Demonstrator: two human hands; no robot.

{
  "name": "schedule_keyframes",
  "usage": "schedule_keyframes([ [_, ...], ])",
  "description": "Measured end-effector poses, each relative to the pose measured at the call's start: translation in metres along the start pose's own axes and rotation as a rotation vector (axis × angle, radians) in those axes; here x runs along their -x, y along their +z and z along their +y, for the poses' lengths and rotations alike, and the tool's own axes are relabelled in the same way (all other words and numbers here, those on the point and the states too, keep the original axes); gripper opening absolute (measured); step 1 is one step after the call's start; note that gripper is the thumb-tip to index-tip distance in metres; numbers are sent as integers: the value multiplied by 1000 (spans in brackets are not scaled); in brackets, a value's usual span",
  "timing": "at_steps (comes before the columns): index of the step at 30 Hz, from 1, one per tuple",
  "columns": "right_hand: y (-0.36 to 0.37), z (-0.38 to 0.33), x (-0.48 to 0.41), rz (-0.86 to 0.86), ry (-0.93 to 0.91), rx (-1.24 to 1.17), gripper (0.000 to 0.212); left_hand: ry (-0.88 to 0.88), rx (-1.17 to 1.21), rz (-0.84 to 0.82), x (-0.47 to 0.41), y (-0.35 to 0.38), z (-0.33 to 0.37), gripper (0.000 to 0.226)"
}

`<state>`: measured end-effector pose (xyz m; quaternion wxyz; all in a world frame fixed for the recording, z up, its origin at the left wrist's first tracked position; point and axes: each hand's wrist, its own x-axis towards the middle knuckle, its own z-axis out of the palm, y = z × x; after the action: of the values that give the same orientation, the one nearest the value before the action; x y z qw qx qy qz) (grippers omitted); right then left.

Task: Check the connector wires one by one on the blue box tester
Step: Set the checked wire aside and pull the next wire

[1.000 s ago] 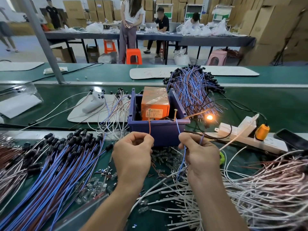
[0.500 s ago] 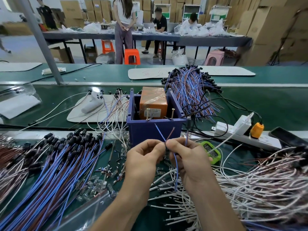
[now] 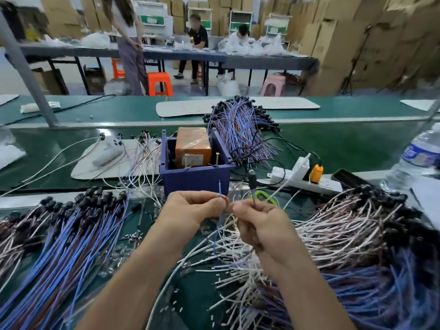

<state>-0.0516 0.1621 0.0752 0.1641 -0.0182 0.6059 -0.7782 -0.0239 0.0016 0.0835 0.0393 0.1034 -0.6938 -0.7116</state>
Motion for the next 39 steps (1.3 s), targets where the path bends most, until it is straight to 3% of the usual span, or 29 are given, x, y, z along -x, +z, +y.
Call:
schedule_keyframes([
  [3, -32, -14, 26, 71, 27, -213, 36, 77, -285, 92, 5, 8, 3, 9],
  [5, -59, -24, 45, 132, 7, -350, 39, 113, -487, 66, 11, 13, 3, 4],
  [8, -103, -39, 72, 253, -51, -354, 37, 108, -520, -28, 24, 26, 3, 13],
  [13, -170, -40, 97, 582, -96, 281, 41, 30, -880, -123, 37, 51, -9, 22],
  [17, -213, -34, 96, 789, -55, 800, 46, 72, -980, -291, 46, 71, -16, 21],
  [23, -235, -46, 91, 815, 90, 1340, 40, 264, -959, -398, 51, 107, -28, 20],
  [28, -233, -43, 85, 780, 131, 1470, 28, 357, -978, -528, 49, 130, -37, 20],
  [31, -229, -34, 88, 891, 0, 1397, 20, 370, -1005, -569, 45, 133, -46, 14],
  [34, -213, -17, 94, 1064, -267, 1420, 18, 313, -911, -481, 40, 127, -51, 20],
  [36, -202, -2, 93, 885, -366, 1467, 17, 287, -883, -379, 35, 122, -51, 19],
  [39, -198, 18, 89, 558, -277, 1522, 17, 346, -935, -255, 32, 118, -48, 15],
])
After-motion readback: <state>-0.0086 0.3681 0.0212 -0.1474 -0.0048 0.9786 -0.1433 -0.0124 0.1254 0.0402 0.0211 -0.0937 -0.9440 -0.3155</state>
